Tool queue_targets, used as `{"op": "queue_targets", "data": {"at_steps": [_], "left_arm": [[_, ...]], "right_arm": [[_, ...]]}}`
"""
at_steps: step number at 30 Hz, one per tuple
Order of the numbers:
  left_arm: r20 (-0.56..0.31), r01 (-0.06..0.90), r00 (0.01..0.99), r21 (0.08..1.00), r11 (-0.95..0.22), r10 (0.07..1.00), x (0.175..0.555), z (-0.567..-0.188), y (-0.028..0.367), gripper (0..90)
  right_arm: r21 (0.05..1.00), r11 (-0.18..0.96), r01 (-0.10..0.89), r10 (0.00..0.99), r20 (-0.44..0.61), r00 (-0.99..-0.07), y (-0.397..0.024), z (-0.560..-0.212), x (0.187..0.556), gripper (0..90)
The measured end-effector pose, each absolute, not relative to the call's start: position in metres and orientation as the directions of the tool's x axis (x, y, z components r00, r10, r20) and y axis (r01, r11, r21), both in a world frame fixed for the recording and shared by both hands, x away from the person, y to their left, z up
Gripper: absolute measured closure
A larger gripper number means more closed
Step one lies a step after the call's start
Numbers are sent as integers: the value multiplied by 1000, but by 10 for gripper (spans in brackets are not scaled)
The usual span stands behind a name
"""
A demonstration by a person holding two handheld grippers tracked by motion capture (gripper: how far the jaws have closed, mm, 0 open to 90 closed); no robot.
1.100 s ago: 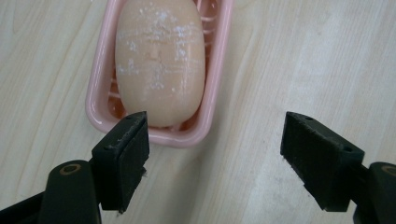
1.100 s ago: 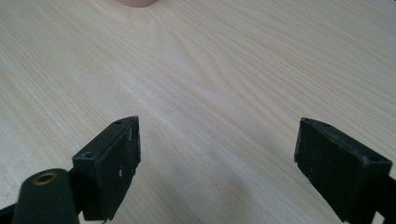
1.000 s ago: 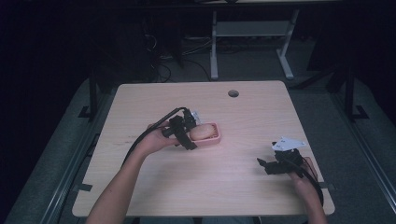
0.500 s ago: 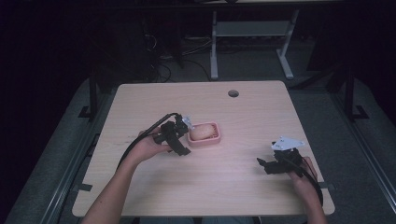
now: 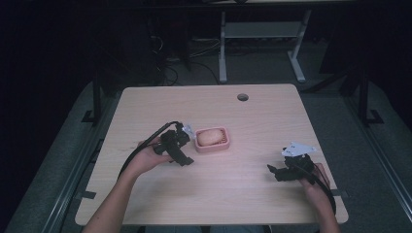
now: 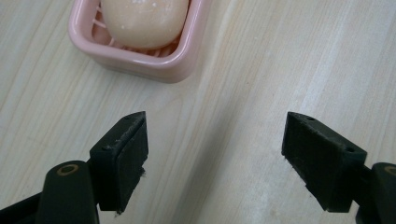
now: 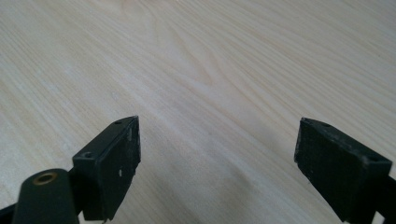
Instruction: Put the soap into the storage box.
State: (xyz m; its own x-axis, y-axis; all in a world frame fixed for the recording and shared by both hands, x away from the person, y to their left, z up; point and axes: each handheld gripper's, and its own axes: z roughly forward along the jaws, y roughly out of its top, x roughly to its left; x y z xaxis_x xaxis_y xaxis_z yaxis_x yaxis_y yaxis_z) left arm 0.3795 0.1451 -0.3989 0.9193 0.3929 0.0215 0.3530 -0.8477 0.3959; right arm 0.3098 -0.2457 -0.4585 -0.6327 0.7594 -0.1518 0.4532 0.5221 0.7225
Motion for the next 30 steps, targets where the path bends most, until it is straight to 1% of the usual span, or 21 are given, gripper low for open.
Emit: {"op": "queue_targets", "data": {"at_steps": [26, 30], "left_arm": [[7, 385, 902, 439, -812, 431, 356, -409, 178, 228], [2, 390, 901, 434, -812, 434, 353, -411, 182, 228]], "right_arm": [[707, 538, 459, 755, -161, -636, -243, -460, 310, 139], [706, 538, 460, 755, -162, -635, -243, -460, 310, 139]]}}
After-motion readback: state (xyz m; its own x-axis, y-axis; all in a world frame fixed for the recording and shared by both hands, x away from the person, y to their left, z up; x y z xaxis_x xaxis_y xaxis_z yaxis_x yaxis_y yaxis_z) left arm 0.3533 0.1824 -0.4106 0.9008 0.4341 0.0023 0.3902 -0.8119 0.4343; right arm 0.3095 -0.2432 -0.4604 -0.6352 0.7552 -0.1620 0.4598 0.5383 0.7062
